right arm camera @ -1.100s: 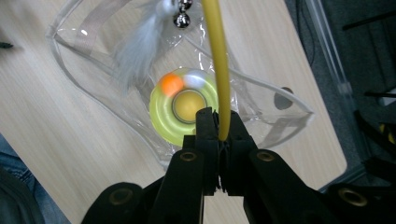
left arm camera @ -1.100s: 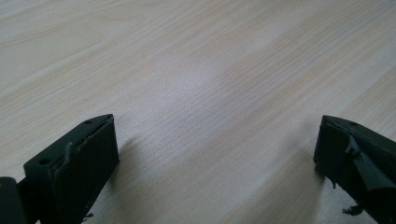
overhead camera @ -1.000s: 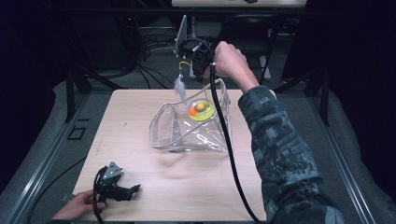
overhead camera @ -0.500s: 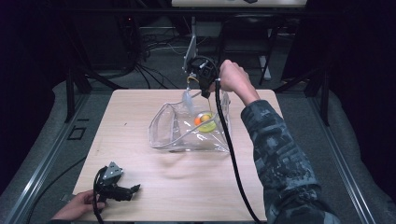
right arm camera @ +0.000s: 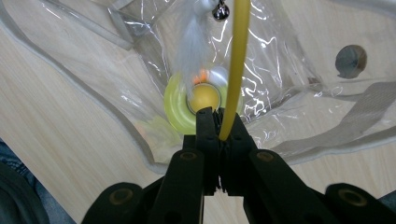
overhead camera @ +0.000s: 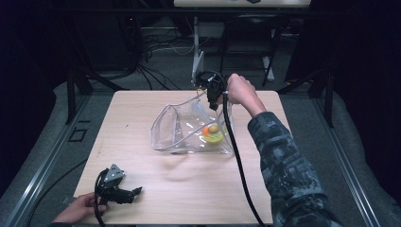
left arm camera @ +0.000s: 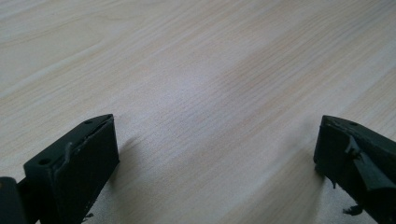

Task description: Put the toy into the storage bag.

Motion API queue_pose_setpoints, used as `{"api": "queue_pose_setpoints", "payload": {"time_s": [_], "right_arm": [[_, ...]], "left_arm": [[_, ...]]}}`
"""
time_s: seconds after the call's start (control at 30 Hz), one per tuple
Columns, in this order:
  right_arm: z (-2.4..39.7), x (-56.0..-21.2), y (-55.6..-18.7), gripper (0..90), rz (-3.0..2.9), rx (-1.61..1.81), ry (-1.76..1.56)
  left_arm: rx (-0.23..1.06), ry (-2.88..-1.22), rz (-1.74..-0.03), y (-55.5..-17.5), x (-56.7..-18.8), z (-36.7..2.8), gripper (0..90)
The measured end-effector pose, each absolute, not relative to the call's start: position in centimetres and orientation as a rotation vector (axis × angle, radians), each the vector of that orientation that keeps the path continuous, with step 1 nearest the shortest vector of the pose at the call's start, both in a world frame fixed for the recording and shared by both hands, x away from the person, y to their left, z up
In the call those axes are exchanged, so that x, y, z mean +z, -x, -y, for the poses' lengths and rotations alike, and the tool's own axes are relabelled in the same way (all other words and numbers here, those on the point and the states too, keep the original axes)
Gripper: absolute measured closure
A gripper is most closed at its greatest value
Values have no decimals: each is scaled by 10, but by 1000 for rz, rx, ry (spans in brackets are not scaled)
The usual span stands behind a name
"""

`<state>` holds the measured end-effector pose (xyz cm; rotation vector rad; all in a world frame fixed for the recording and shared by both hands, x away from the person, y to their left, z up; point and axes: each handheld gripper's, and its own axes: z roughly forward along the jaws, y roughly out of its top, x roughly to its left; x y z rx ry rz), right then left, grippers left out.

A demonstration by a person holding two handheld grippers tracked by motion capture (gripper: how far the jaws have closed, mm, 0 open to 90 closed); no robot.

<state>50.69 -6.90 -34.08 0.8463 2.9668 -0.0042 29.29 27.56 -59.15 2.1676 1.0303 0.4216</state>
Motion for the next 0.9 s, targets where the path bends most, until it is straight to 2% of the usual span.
{"api": "queue_pose_setpoints", "payload": {"time_s": [0.1,0.4,0.83,0.9], "right_arm": [[72,-353,-505,878,-2939,103,-867],[69,-370,-502,875,-2955,33,-868],[71,-376,-504,871,-2961,-2,-886],[71,-376,-504,840,-2961,1,-887]], "left_arm": [[423,-2168,-1029,-293,-592,-276,0],[426,-2163,-1030,-293,-592,-275,0],[425,-2164,-1030,-293,-592,-275,0],[422,-2167,-1030,-293,-591,-276,0]]}}
